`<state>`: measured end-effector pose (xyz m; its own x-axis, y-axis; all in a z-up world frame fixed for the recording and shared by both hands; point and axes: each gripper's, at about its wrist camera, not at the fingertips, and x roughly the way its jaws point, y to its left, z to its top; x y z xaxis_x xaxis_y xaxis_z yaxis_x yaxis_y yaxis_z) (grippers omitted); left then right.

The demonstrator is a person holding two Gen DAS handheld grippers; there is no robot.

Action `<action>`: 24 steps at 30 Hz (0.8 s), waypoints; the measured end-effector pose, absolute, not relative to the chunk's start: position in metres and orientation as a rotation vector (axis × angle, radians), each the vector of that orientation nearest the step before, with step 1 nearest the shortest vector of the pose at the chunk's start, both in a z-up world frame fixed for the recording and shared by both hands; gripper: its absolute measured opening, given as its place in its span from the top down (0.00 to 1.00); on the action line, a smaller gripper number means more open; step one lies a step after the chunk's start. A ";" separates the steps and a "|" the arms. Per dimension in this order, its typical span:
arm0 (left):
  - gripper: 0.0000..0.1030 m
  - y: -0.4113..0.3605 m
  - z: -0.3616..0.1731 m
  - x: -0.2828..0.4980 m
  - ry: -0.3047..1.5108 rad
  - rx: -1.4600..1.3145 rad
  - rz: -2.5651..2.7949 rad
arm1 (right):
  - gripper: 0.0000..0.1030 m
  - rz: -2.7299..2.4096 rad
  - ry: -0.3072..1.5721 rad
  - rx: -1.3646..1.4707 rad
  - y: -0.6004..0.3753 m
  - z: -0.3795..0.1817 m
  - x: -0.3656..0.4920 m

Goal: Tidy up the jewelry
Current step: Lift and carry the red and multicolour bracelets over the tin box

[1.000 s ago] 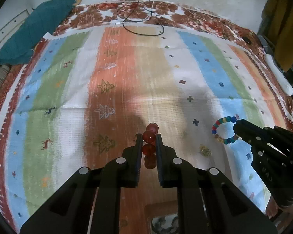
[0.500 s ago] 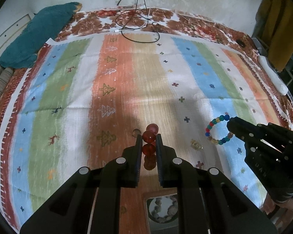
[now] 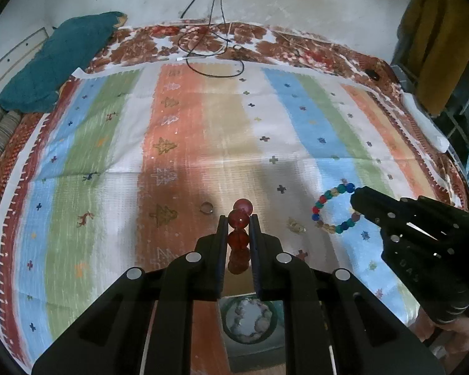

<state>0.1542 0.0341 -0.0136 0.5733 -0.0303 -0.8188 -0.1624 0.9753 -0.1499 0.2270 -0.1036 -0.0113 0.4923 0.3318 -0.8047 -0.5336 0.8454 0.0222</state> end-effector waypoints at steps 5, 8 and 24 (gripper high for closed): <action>0.88 0.030 -0.008 0.143 0.943 -0.221 0.065 | 0.90 0.544 0.907 -0.243 -0.104 -0.007 0.218; 0.88 0.028 -0.005 0.138 0.935 -0.223 0.057 | 0.90 0.551 0.905 -0.241 -0.106 -0.005 0.213; 0.88 0.023 0.001 0.118 0.916 -0.217 0.039 | 0.90 0.572 0.875 -0.239 -0.112 0.007 0.189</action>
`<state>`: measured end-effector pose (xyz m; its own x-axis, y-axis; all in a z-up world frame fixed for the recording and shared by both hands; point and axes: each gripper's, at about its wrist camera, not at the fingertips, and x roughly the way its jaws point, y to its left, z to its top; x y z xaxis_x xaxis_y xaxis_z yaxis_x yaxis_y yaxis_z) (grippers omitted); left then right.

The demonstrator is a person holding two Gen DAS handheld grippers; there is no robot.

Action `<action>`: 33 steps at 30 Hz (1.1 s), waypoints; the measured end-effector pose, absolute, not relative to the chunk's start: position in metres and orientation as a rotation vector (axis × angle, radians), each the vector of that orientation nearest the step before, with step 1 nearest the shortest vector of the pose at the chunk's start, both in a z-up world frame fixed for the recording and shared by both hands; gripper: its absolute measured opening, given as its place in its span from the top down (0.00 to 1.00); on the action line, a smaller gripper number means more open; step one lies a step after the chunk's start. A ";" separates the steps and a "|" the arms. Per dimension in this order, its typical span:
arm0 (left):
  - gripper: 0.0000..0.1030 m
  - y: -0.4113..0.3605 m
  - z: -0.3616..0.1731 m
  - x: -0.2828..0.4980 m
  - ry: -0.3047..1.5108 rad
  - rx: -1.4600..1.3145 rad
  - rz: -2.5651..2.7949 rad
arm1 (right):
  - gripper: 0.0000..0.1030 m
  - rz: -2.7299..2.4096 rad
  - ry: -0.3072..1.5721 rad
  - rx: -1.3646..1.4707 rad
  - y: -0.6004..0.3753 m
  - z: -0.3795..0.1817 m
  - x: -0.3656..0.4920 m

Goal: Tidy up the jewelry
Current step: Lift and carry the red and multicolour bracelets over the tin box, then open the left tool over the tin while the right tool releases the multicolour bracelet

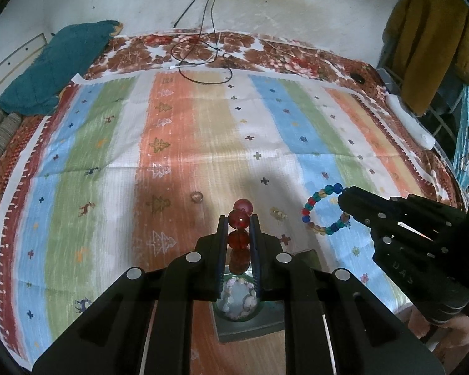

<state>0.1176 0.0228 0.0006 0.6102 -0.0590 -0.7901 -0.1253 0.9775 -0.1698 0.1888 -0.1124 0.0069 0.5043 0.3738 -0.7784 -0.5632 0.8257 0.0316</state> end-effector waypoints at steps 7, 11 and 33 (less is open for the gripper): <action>0.88 0.019 0.000 0.108 0.911 -0.209 0.032 | 0.90 0.585 0.882 -0.249 -0.114 0.005 0.178; 0.88 0.015 0.007 0.099 0.890 -0.199 0.035 | 0.90 0.597 0.874 -0.256 -0.115 0.008 0.171; 0.87 -0.004 0.002 0.070 0.899 -0.137 0.025 | 0.90 0.624 0.880 -0.255 -0.124 0.008 0.138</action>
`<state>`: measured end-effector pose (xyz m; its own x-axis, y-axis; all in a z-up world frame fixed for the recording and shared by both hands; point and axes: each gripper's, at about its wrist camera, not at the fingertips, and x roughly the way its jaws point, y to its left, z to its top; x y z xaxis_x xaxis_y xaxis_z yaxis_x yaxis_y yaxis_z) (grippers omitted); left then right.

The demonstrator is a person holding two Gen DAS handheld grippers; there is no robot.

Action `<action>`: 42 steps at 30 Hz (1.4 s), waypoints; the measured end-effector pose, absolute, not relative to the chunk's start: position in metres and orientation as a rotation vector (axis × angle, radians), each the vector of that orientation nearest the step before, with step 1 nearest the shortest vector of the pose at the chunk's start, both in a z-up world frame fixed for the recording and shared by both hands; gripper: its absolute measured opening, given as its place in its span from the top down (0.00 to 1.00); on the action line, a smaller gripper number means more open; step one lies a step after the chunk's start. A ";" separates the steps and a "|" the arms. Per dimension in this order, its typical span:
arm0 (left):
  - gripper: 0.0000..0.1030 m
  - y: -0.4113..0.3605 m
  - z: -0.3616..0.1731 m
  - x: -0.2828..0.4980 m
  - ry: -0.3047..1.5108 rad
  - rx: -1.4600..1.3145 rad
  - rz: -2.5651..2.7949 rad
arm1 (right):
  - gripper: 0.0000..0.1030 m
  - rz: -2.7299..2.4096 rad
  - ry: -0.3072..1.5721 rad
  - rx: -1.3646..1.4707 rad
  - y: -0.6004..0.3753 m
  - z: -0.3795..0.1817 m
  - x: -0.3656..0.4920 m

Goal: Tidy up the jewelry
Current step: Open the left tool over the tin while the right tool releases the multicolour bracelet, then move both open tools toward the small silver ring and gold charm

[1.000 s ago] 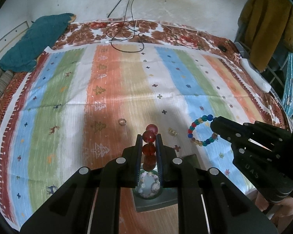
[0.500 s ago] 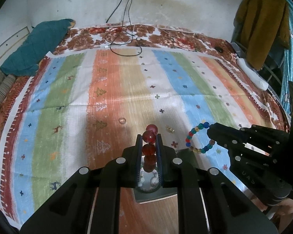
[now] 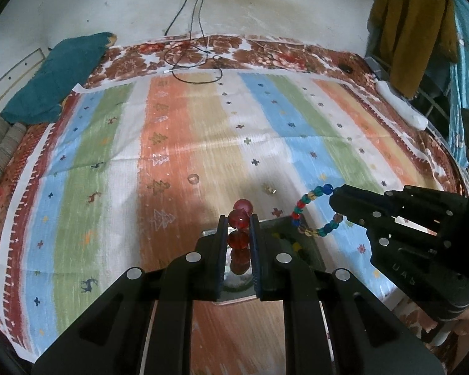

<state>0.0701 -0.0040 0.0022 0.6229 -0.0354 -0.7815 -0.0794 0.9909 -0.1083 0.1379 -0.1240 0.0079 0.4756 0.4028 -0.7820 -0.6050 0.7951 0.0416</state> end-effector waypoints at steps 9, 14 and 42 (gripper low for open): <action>0.87 -0.007 0.000 0.064 0.907 -0.174 0.000 | 0.90 0.644 0.892 -0.256 -0.126 0.007 0.126; 0.86 -0.001 0.000 0.064 0.905 -0.192 0.041 | 0.89 0.614 0.908 -0.253 -0.129 0.004 0.130; 0.44 0.037 -0.016 0.099 0.961 -0.255 0.161 | 0.56 0.516 0.999 -0.227 -0.129 -0.018 0.180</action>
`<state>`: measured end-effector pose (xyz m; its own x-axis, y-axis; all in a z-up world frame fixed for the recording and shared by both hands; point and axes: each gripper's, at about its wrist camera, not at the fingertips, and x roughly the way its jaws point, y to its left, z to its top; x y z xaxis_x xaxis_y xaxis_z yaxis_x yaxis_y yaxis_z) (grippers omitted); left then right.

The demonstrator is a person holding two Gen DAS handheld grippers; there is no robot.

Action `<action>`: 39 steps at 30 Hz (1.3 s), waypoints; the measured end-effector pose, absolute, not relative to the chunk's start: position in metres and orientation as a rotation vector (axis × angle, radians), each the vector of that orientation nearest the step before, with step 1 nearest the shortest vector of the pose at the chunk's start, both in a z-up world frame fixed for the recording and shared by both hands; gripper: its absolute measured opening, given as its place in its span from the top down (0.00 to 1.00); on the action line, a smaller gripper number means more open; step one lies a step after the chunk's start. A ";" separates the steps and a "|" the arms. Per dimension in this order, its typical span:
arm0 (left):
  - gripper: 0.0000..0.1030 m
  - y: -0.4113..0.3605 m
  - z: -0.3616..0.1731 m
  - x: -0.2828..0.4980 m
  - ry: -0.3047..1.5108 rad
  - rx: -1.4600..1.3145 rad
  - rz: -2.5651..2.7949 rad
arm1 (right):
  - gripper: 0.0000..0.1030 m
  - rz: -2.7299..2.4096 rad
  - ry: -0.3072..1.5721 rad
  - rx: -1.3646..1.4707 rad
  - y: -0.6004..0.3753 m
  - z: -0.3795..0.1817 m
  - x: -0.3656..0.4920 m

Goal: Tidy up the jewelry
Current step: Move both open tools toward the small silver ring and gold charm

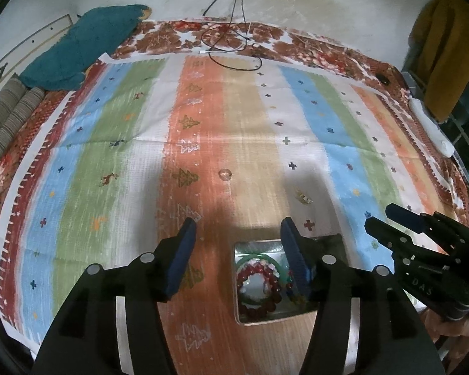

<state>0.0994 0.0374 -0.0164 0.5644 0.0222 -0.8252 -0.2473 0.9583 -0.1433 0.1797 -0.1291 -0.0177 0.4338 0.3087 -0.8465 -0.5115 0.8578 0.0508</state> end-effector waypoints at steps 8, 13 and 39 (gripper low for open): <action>0.40 0.046 -0.023 0.119 0.986 -0.250 0.176 | 0.51 0.505 1.033 -0.244 -0.121 -0.029 0.197; 0.39 0.050 -0.031 0.131 1.014 -0.236 0.180 | 0.46 0.512 1.047 -0.238 -0.117 -0.032 0.205; 0.40 0.065 -0.081 0.200 1.123 -0.271 0.157 | 0.44 0.482 1.174 -0.270 -0.097 -0.083 0.250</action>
